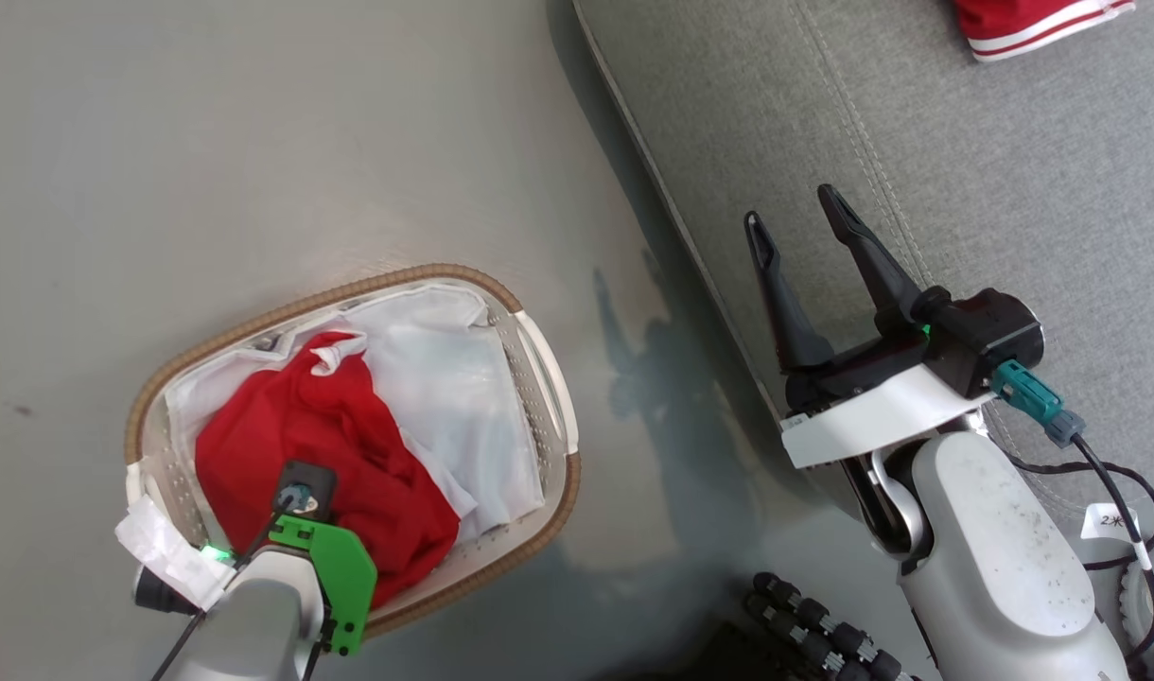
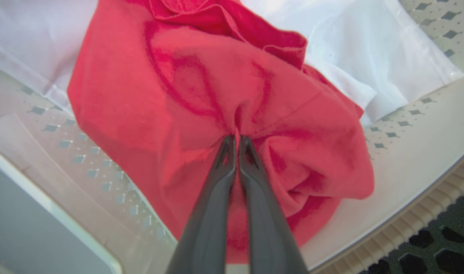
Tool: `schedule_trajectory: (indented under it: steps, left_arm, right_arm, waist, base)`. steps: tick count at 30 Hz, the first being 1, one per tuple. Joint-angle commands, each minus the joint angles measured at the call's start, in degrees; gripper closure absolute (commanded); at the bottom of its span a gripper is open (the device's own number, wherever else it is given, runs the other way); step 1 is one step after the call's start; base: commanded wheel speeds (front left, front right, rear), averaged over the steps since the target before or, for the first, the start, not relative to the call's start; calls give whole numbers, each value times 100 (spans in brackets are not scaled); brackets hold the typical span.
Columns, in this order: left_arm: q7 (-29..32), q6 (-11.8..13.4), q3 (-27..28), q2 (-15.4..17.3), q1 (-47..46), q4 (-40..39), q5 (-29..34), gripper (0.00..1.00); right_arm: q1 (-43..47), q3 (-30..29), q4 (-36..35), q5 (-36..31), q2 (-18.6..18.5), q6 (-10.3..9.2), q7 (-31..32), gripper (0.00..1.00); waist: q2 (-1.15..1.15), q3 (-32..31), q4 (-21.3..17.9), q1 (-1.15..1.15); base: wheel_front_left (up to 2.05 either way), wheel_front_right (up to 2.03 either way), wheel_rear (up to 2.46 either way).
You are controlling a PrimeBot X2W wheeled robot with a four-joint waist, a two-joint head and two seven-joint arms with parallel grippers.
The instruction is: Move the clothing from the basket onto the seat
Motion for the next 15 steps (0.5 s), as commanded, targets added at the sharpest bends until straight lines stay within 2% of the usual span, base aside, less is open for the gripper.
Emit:
schedule_trajectory:
  steps: [1,10,15]
  left_arm:
    - [-93,-36,-10,-31,0,-7,19,100]
    - [-718,-136,-158,-462,8,-236,-65,100]
    - [-857,-177,-220,-519,71,-585,-134,100]
  right_arm:
    - [112,-40,39,-64,-16,-8,-12,0]
    - [442,-354,230,-392,-17,-8,-12,0]
    - [707,-543,312,-586,-18,-8,-12,0]
  waist:
    - [0,-244,141,0]
    - [0,-1172,577,0]
    - [0,-1699,844,0]
  base:
    - [0,0,0]
    - [0,0,0]
    - [0,0,0]
